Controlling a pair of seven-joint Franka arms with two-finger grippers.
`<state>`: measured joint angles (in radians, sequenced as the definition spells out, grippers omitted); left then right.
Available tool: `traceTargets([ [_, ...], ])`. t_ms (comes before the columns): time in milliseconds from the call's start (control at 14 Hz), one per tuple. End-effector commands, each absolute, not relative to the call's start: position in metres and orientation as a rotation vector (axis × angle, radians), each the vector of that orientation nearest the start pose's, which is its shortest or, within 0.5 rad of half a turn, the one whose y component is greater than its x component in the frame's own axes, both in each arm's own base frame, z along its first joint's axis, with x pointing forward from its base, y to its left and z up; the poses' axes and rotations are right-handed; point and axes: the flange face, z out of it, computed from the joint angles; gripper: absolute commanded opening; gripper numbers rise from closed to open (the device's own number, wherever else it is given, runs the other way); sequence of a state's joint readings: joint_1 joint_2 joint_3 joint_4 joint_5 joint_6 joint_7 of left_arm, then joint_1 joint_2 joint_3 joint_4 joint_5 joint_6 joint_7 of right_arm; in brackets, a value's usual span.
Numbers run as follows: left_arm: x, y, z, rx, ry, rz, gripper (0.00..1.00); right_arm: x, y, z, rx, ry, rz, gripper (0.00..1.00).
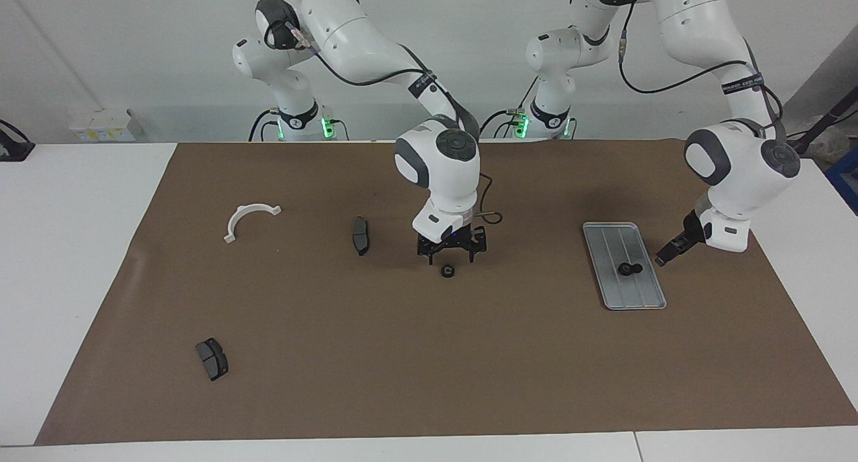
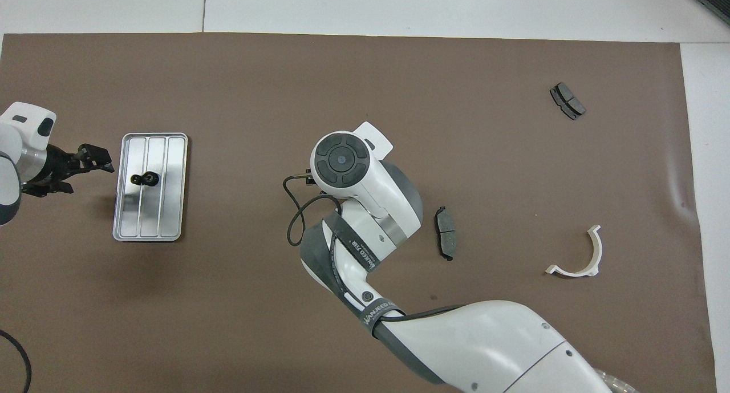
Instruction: Place bearing gear from tray to pile
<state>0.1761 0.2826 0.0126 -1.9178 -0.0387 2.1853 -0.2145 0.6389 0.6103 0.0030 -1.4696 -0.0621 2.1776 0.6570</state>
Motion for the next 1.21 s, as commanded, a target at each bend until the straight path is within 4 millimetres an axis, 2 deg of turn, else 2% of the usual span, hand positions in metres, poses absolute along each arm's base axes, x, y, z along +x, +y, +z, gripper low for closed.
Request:
traceTargets([
  [0, 0.607, 0.116, 0.352, -3.101, -0.686, -0.014, 1.00, 0.578, 0.429, 0.321, -3.113, -0.092, -0.193, 1.00],
  [71, 0.606, 0.123, 0.353, -3.100, -0.689, -0.022, 1.00, 0.576, 0.430, 0.317, -3.111, -0.101, -0.197, 1.00],
  [143, 0.605, 0.144, 0.355, -3.088, -0.732, -0.037, 1.00, 0.576, 0.428, 0.314, -3.106, -0.101, -0.208, 1.00],
  [285, 0.606, 0.169, 0.362, -3.076, -0.769, -0.087, 1.00, 0.571, 0.427, 0.300, -3.092, -0.118, -0.233, 1.00],
  [356, 0.606, 0.180, 0.363, -3.069, -0.778, -0.133, 1.00, 0.570, 0.426, 0.296, -3.096, -0.121, -0.225, 0.96],
  [428, 0.607, 0.185, 0.362, -3.064, -0.790, -0.165, 1.00, 0.567, 0.425, 0.293, -3.102, -0.127, -0.218, 0.94],
  [499, 0.607, 0.186, 0.362, -3.062, -0.797, -0.173, 1.00, 0.564, 0.424, 0.290, -3.107, -0.131, -0.208, 0.89],
  [570, 0.607, 0.186, 0.362, -3.059, -0.809, -0.173, 1.00, 0.562, 0.423, 0.288, -3.111, -0.131, -0.201, 0.79],
  [784, 0.604, 0.184, 0.359, -3.057, -0.834, -0.141, 1.00, 0.562, 0.422, 0.287, -3.114, -0.137, -0.201, 0.39],
  [998, 0.609, 0.173, 0.359, -3.023, -0.964, -0.160, 1.00, 0.562, 0.424, 0.289, -3.113, -0.165, -0.210, 0.00],
  [1069, 0.611, 0.164, 0.357, -3.016, -0.996, -0.154, 1.00, 0.565, 0.424, 0.293, -3.114, -0.169, -0.226, 0.00],
  [1140, 0.616, 0.144, 0.358, -3.011, -1.022, -0.156, 0.99, 0.565, 0.425, 0.296, -3.123, -0.173, -0.242, 0.00],
])
